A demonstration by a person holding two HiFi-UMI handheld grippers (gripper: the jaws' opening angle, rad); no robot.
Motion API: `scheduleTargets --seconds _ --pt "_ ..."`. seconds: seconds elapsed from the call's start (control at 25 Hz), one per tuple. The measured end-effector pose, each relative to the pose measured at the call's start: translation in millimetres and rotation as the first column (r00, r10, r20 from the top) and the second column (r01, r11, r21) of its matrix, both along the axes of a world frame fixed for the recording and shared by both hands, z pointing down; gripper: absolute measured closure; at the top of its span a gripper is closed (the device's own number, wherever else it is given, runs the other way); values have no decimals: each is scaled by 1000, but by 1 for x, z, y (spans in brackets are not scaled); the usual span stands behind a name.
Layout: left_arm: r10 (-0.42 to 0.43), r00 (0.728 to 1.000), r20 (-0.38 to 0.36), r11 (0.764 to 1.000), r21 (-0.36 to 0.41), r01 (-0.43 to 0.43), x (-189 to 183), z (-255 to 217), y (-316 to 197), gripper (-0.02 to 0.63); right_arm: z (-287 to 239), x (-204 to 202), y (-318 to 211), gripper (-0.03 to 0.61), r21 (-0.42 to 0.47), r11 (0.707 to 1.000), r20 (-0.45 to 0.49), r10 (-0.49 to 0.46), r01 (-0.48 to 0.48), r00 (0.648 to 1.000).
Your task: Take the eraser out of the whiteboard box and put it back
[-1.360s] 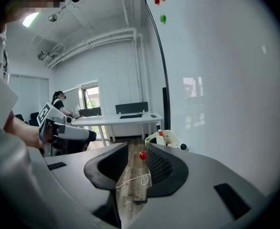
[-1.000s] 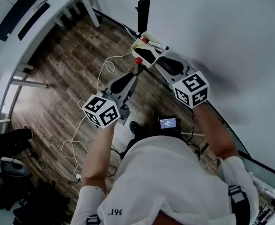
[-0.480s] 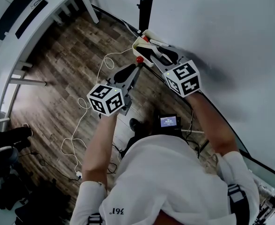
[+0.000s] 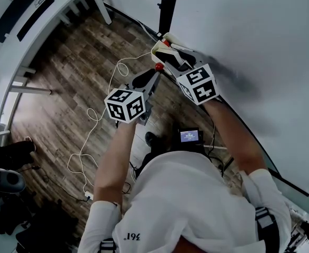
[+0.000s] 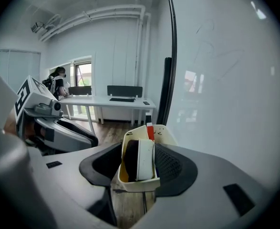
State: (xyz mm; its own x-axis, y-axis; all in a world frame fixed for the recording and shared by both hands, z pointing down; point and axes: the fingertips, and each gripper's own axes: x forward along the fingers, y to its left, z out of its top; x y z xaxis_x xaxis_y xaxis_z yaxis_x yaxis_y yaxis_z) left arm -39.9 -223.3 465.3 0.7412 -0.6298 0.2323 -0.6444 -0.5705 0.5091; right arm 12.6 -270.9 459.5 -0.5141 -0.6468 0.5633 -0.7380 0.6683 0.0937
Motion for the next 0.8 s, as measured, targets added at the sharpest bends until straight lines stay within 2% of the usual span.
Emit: scheduleTargets --seconds 0.36,0.48,0.8 --pt "-15 1000 3 1000 -23 15 -2 2 1 536 11 -2 -7 365 16 999 -78 43 -42 996" --pt "-17 1000 -20 999 -37 17 1 -1 3 494 5 -4 -2 366 6 999 -80 35 -35 996" --pt "22 999 -35 999 -40 -23 21 1 7 494 3 2 -2 380 33 999 -121 1 4 993"
